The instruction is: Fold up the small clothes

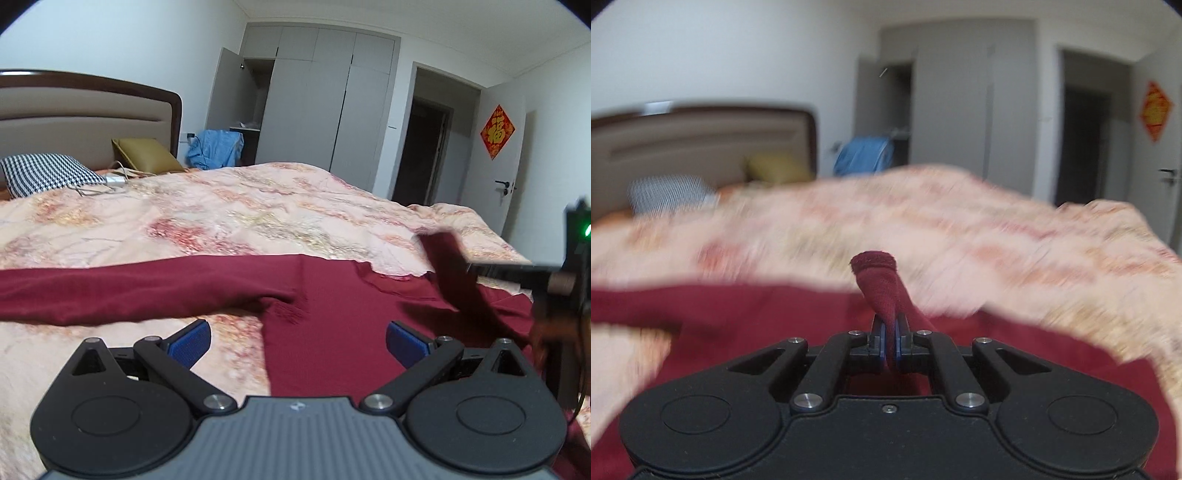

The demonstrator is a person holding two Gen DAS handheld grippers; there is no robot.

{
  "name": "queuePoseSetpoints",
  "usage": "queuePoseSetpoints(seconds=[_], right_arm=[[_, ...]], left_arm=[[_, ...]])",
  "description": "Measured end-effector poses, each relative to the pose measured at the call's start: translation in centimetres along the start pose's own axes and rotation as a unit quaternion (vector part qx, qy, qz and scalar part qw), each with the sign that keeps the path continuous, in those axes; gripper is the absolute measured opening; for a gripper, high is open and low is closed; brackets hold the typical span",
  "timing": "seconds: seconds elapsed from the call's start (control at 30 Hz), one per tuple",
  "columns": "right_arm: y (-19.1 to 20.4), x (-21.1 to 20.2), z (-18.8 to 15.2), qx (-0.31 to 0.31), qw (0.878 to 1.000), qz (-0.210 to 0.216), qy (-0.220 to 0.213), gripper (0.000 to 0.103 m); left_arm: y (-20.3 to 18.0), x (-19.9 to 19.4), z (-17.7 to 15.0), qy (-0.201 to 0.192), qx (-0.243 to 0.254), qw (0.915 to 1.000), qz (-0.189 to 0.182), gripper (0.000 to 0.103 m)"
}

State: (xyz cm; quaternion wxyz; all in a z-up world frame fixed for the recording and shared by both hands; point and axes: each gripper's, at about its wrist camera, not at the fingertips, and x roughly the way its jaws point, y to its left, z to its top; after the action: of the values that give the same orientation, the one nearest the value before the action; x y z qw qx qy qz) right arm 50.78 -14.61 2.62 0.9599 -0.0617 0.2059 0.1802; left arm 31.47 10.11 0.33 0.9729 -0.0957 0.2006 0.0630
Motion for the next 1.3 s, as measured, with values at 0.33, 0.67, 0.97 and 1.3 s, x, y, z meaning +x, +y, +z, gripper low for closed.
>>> queuePoseSetpoints(seconds=[0.33, 0.67, 0.97, 1.3], right_arm=[[0.9, 0.0, -4.1, 0.020, 0.991, 0.092, 0.092, 0.063], [-11.6, -6.9, -3.7, 0.113, 0.993, -0.010, 0.035, 0.102], [-23.6, -4.6, -6.8, 0.310, 0.947, -0.086, 0.016, 0.101], [-26.8, -0.4, -8.6, 0.405, 0.913, -0.041, 0.028, 0.019]], left_arm=[[-1.4, 4.1, 0.6, 0.016, -0.017, 0.9991, -0.035, 0.103], [-7.8, 12.3, 0.9, 0.014, -0.014, 0.9964, -0.083, 0.103], [-7.8, 16.7, -1.3, 0.087, -0.026, 0.9956, -0.023, 0.103], [-6.9, 16.7, -3.1, 0.080, -0.026, 0.9960, -0.031, 0.103]])
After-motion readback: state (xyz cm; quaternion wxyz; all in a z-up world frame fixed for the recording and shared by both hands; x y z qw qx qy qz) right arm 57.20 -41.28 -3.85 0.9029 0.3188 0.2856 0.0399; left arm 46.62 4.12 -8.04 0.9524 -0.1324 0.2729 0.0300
